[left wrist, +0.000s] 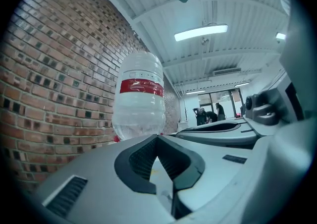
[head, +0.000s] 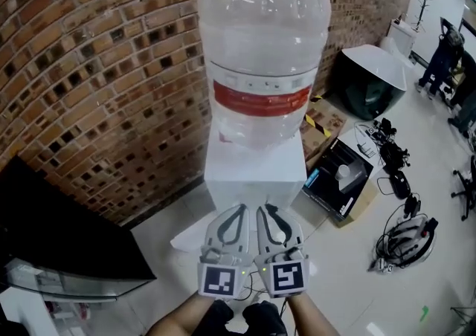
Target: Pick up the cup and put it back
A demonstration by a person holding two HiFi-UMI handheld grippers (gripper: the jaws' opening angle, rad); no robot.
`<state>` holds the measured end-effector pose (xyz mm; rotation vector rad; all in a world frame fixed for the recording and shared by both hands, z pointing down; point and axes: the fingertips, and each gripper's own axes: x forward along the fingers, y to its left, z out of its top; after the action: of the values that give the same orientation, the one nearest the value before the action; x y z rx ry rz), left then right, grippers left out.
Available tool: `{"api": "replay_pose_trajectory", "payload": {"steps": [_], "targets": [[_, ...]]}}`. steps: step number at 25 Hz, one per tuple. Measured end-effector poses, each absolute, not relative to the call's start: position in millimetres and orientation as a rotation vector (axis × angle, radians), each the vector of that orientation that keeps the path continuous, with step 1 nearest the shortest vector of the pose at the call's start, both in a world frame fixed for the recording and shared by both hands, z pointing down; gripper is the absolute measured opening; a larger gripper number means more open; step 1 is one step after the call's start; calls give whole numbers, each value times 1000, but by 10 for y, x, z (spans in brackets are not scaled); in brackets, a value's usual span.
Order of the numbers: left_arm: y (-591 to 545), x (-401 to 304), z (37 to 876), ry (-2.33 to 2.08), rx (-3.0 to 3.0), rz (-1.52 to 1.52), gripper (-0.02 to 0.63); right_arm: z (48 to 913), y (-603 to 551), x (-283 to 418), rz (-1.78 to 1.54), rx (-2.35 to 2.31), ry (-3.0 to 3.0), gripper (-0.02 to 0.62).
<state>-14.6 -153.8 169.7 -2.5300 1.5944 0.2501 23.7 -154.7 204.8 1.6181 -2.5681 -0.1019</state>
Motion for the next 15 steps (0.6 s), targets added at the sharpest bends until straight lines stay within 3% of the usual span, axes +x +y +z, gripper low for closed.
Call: {"api": "replay_pose_trajectory", "payload": {"steps": [13, 15], "targets": [[-1751, -113, 3672, 1606, -2568, 219, 0, 4022, -1752, 250, -76, 1605, -2545, 44], [-1787, -128, 4011, 1611, -2578, 224, 25, 4373, -1775, 238, -60, 1595, -2540, 44]]}}
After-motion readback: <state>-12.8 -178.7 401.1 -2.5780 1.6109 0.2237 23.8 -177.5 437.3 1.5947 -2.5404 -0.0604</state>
